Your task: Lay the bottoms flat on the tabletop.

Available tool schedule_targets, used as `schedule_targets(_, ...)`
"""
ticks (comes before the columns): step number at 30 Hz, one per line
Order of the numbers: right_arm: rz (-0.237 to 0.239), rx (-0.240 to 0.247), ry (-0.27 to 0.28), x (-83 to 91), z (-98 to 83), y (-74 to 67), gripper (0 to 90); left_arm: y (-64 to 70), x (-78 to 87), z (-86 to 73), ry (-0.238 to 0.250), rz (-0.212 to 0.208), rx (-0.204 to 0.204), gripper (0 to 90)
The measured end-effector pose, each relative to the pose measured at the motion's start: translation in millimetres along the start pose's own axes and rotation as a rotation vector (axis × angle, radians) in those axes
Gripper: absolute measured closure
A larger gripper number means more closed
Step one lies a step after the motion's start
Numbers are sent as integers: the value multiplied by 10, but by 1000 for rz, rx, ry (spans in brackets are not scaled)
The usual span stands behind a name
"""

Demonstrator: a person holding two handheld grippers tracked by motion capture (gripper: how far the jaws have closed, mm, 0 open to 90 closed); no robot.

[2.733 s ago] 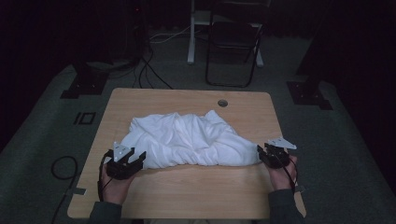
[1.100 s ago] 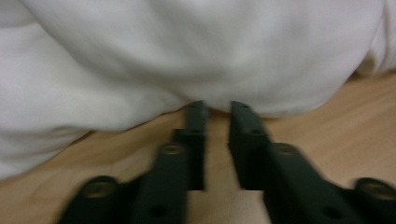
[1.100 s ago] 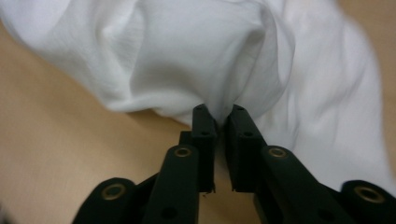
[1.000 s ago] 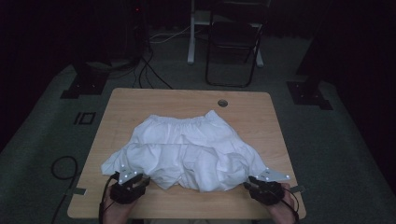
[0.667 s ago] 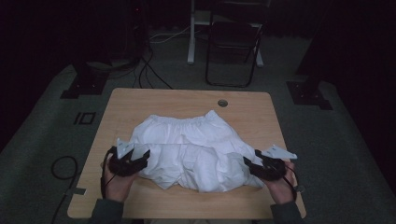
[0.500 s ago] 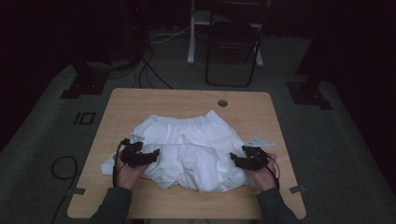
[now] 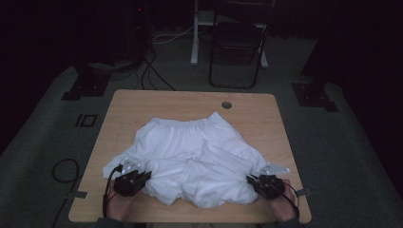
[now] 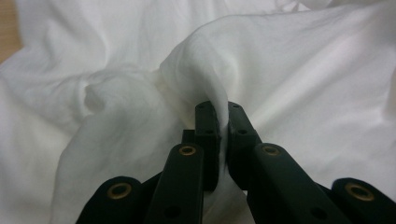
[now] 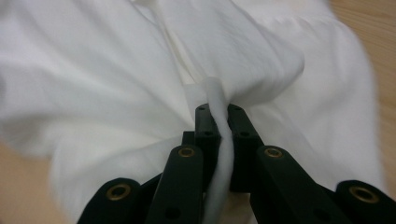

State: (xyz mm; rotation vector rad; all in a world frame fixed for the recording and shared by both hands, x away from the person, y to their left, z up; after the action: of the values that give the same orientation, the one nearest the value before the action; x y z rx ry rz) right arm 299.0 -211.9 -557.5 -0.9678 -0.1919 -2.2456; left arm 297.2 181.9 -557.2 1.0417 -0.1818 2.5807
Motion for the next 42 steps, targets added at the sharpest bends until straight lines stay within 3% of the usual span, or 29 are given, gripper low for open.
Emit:
schedule_targets(4,-21,-32,-9,335,-319,-1,852,-24,130,-315,-56,33,-13,869)
schedule_targets(8,-23,-86,-68,430,-648,21,832,-42,101,-509,-102,42,11,807)
schedule_targets(10,-8,-92,-89,407,-702,27,711,-86,128,-436,-65,59,26,666)
schedule_targets(12,-43,-93,-54,422,-607,85,559,-106,199,-279,-4,53,39,593)
schedule_targets(13,-43,-93,-54,422,-607,85,559,-106,199,-279,-4,53,39,566)
schedule_targets(14,-50,-92,-22,439,-513,109,513,-120,239,-136,38,69,36,566)
schedule_targets(15,-58,-77,58,448,-217,149,421,-114,240,56,73,81,33,507)
schedule_targets(16,-58,-77,58,448,-217,149,421,-114,240,56,73,81,33,489)
schedule_targets(17,-75,-49,73,357,2,171,383,-66,163,241,92,79,12,476)
schedule_targets(20,-61,-22,70,185,191,166,370,1,13,394,87,80,-14,411)
schedule_targets(21,-51,-15,62,-24,351,166,359,96,-173,520,76,64,-36,400)
schedule_targets(22,-51,-15,62,-24,351,166,359,96,-173,520,76,64,-36,386)
schedule_targets(23,-40,-9,46,-248,478,155,331,196,-394,590,38,40,-56,371)
schedule_targets(24,-40,-9,46,-248,478,155,331,196,-394,590,38,40,-56,355)
schedule_targets(25,-39,0,4,-488,540,153,308,293,-598,615,11,22,-76,347)
schedule_targets(26,-39,0,4,-488,540,153,308,293,-598,615,11,22,-76,318)
schedule_targets(27,-46,0,-54,-714,525,148,289,401,-787,571,-36,6,-91,295)
schedule_targets(28,-46,0,-54,-714,525,148,289,401,-787,571,-36,6,-91,296)
schedule_targets(30,-42,8,-124,-898,431,128,290,473,-899,472,-85,-8,-106,304)
schedule_targets(31,-45,13,-174,-958,321,95,348,511,-933,365,-120,-21,-137,485)
schedule_targets(32,-45,13,-174,-958,321,95,348,511,-933,365,-120,-21,-137,591)
schedule_targets(33,-17,-1,-166,-899,271,49,517,520,-870,300,-121,-37,-146,687)
schedule_targets(34,-17,-1,-166,-899,271,49,517,520,-870,300,-121,-37,-146,771)
schedule_targets(35,-13,10,-179,-840,231,29,633,510,-789,283,-109,-45,-142,771)
schedule_targets(36,-17,26,-187,-762,178,8,706,509,-733,272,-100,-54,-139,847)
schedule_targets(37,-19,34,-200,-648,77,-11,826,488,-571,221,-80,-53,-156,866)
schedule_targets(38,-19,34,-200,-648,77,-11,826,488,-571,221,-80,-53,-156,868)
schedule_targets(39,-24,28,-209,-500,-60,-18,877,430,-380,125,-70,-58,-159,868)
schedule_targets(42,-35,18,-219,-330,-234,0,889,344,-258,22,-73,-38,-156,868)
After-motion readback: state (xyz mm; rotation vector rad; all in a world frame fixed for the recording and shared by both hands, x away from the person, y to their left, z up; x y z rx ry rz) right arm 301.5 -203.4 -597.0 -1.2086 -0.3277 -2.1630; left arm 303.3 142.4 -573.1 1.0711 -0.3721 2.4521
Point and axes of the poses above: each handheld gripper's, and its own axes: x roughly backward along the jaws, z roughly out of its top, y roughly to its right, the point moved 9 cm from there along -x, roughly forward along the jaws, and after that the axes turned 8 degrees about z, right-handed, at the moved point
